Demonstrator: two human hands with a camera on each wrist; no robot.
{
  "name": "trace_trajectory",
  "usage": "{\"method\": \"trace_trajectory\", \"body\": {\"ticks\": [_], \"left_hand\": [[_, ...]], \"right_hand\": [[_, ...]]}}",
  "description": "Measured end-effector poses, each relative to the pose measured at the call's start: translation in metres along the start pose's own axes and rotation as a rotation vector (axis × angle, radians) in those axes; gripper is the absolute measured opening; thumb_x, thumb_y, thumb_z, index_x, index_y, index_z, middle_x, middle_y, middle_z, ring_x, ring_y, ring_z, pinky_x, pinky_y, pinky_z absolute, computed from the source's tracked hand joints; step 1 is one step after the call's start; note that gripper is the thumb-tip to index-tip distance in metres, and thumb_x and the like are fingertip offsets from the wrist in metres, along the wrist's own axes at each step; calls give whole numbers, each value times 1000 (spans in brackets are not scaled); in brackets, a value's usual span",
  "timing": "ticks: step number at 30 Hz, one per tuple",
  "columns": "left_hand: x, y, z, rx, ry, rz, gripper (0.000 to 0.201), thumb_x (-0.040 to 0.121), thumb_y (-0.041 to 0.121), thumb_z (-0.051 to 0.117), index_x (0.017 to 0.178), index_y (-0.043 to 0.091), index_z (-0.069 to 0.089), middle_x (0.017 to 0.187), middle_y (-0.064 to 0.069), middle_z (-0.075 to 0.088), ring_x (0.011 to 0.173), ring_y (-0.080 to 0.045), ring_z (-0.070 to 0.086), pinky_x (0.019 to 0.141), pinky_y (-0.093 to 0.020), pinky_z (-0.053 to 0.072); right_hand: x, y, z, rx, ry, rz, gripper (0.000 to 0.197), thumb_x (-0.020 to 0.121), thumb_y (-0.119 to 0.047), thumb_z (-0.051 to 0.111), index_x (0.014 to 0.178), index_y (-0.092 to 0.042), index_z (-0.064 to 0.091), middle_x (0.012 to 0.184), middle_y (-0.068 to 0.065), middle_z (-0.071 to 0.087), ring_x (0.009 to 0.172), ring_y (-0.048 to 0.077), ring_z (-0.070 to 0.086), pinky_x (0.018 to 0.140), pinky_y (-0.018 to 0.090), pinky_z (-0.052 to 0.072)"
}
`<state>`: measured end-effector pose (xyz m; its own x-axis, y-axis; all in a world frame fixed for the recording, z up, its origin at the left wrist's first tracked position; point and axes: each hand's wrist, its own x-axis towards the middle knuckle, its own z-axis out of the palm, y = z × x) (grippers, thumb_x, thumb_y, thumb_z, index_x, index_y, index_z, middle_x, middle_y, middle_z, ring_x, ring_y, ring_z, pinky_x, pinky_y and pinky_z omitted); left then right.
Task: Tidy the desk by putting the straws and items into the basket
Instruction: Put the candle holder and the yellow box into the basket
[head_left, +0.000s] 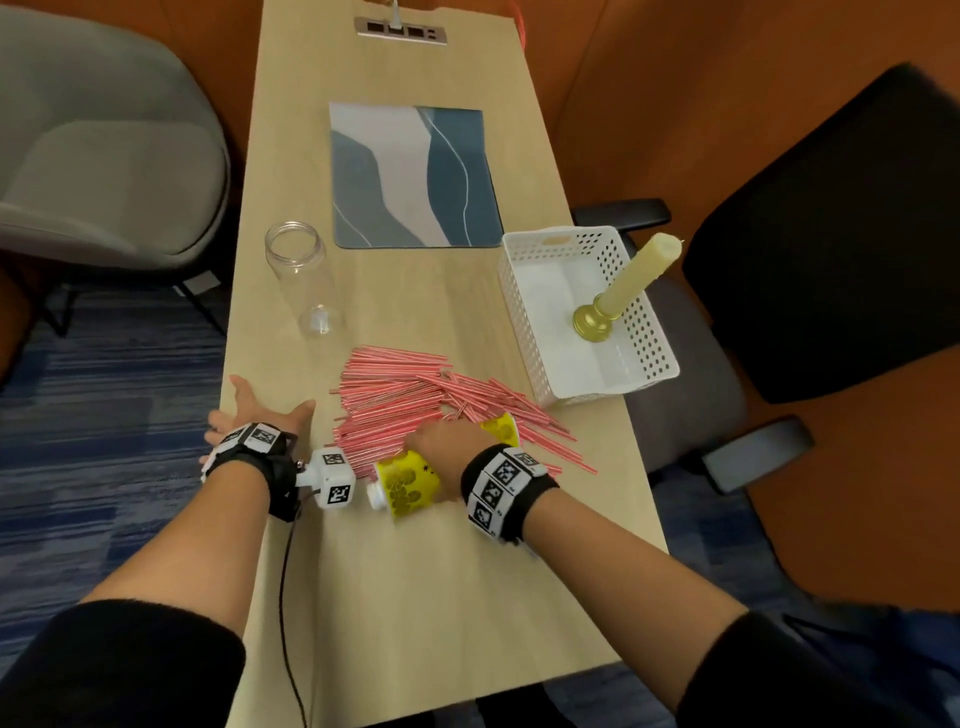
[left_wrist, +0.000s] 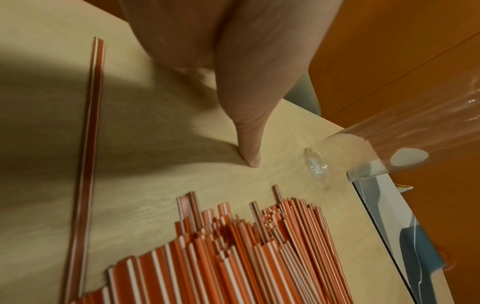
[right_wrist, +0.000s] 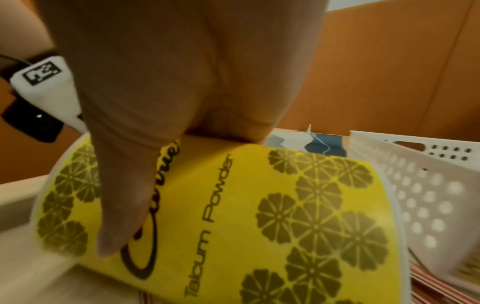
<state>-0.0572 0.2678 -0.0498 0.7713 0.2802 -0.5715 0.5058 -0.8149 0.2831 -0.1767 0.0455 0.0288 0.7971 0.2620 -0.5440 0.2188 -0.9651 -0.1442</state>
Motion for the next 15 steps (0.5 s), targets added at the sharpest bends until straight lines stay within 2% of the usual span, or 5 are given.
{"method": "trace_trajectory", "body": {"ticks": [3,7,9,12,15], "left_hand": [[0,0,-1,2,-5,-12,116,66,75,65,149,48,-11,154,-17,15,140,-46,22,111,-66,23],[0,5,-4,12,-27,-50,117,67,73,67,148,48,-13,155,-18,13,139,-48,23,111,-66,24],[0,7,-4,-1,-22,-59,115,69,71,68,149,47,-12,155,-19,13,139,-49,23,110,-67,23],[0,5,-3,-12,-12,-52,114,70,71,68,149,46,-11,153,-21,15,139,-48,22,111,-67,22],[3,5,-1,-11,-10,-50,114,71,71,67,149,45,-12,154,-20,13,140,-46,19,111,-68,20]], "right_hand": [[-27,17,-14,277,72,19,72,72,-31,85,135,-20,51,123,7,64,113,28,59,92,39,49],[-79,59,-63,840,458,153,79,69,-36,88,137,-23,50,124,-2,66,107,10,62,95,31,50],[-91,90,-85,997,652,222,73,67,-43,87,129,-23,54,119,-5,69,105,8,66,92,34,55],[-85,139,-107,1058,831,332,64,69,-42,87,120,-19,56,113,-2,70,101,13,69,89,42,57],[-59,175,-108,953,833,459,62,71,-37,86,122,-19,55,114,-1,68,103,16,65,92,39,54]]}}
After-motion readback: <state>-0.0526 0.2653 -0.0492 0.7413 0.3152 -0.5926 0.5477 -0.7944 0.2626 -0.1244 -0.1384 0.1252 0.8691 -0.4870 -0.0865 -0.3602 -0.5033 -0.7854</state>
